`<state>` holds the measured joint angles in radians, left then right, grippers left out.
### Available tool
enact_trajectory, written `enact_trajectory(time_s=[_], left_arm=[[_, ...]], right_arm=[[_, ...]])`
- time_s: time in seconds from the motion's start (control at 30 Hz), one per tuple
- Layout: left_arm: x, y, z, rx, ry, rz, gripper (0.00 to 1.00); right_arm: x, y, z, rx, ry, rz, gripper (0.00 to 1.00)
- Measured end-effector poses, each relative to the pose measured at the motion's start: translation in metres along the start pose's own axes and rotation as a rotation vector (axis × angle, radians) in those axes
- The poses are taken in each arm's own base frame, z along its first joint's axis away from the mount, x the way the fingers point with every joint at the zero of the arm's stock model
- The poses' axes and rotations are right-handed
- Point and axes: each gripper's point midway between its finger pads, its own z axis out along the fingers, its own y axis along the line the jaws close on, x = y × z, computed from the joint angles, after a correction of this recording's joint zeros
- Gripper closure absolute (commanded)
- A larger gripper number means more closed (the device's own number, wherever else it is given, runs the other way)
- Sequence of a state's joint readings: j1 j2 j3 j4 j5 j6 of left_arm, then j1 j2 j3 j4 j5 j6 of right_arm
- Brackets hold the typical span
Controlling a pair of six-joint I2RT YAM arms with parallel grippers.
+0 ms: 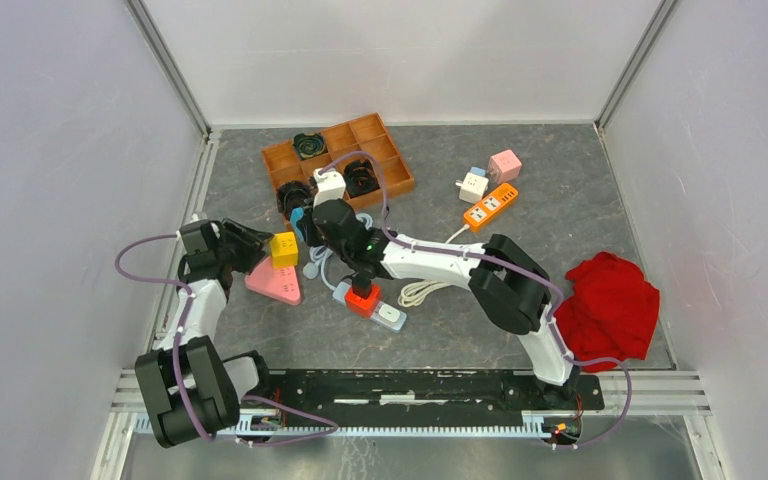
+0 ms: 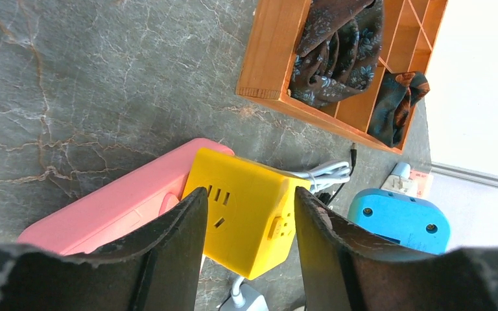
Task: Insert the plug
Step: Move the socket to the center of the board.
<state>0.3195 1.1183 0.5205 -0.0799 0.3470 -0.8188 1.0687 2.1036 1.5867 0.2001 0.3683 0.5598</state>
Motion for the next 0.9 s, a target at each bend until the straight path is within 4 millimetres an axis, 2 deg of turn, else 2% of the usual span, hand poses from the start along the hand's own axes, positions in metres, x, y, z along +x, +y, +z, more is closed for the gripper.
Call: enact_trajectory(time_s=[0.2,0.3,0.4,0.63,0.73,0.9], left_arm=[[0.006,-0.006,-0.002,0.033,0.035,-0.017,0.42],[0.009,-0.009,-0.004,0.044,0.04,-0.059,0.3],[0.01,-0.008,-0.009,0.032,0.025,-0.098,0.25],[-0.002,0.002,-0.023,-0.041,-0.077,-0.111,0.2],[0.001,0.006,-0.02,-0.039,-0.075,-0.125,0.21],[0.007,0.01,-0.013,-0.035,-0.058,-0.16,0.2]], right_arm=[[0.001,0.003,-0.002,0.018,-0.008,-0.006,1.0],[0.003,0.006,-0.004,0.018,-0.009,-0.008,1.0],[0.003,0.004,-0.004,0.033,-0.016,-0.016,1.0],[0.012,-0.021,-0.02,0.091,-0.015,-0.088,1.0],[0.005,-0.025,-0.028,0.099,-0.029,-0.12,1.0],[-0.017,-0.019,-0.036,0.078,-0.078,-0.135,1.0]])
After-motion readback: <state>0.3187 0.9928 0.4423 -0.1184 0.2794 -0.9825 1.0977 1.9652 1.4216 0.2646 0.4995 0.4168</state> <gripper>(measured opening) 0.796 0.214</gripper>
